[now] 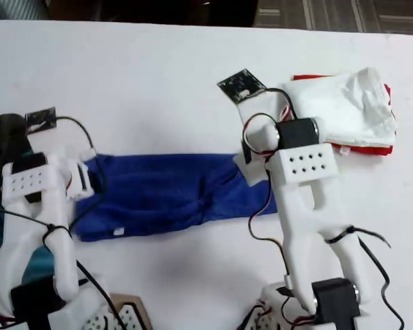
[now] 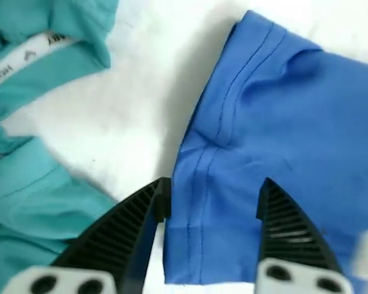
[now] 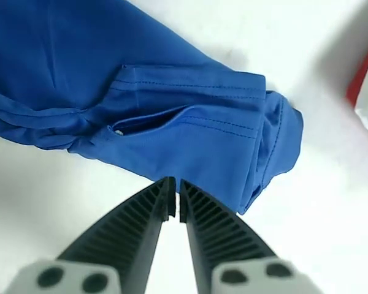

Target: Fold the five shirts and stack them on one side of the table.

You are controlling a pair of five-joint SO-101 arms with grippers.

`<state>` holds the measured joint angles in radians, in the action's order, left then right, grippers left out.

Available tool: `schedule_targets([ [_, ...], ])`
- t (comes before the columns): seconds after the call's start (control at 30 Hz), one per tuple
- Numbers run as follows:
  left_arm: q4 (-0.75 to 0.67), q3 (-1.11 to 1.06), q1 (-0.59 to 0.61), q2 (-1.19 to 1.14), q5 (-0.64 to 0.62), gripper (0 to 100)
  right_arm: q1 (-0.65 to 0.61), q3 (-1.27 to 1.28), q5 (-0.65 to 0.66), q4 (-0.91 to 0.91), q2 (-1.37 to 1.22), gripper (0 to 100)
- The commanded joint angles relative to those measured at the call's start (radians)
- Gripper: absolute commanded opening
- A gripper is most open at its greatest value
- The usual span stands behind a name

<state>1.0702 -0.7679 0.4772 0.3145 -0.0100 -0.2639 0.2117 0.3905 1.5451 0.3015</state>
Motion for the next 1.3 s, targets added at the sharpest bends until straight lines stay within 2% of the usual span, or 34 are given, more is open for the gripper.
schedule_targets([
  [0.0,-0.081,-0.038,0.029,0.025,0.026,25,0.015,-0.028,0.008,0.004,0.064,1.9],
  [0.17,-0.100,-0.058,0.026,-0.035,0.026,25,0.015,-0.028,0.008,0.004,0.099,1.9],
  [0.33,-0.092,0.031,0.025,-0.278,0.025,25,0.015,-0.028,0.008,0.005,0.116,1.9],
  [0.53,0.092,0.211,-0.040,-0.479,0.061,25,0.015,-0.029,0.008,0.005,0.124,1.9],
  [0.7,0.106,0.225,-0.112,-0.528,0.075,24,0.036,-0.034,0.008,0.005,0.131,1.9],
  [0.8,0.107,0.226,-0.135,-0.532,0.133,20,0.088,-0.034,0.044,0.004,0.159,1.9],
  [0.9,0.107,0.226,-0.133,-0.534,0.132,4,0.176,-0.035,0.120,0.002,0.203,1.9],
  [0.93,0.107,0.226,-0.130,-0.534,0.132,1,0.206,-0.035,0.132,0.002,0.216,1.9],
  [0.97,0.115,0.226,-0.130,-0.534,0.132,4,0.237,-0.034,0.140,0.002,0.223,1.9],
  [1.13,0.137,0.237,-0.112,-0.526,0.132,3,0.403,0.006,0.140,-0.010,0.234,1.9],
  [1.27,0.209,0.344,0.018,-0.526,0.132,3,0.506,0.169,0.140,-0.090,0.240,1.9],
])
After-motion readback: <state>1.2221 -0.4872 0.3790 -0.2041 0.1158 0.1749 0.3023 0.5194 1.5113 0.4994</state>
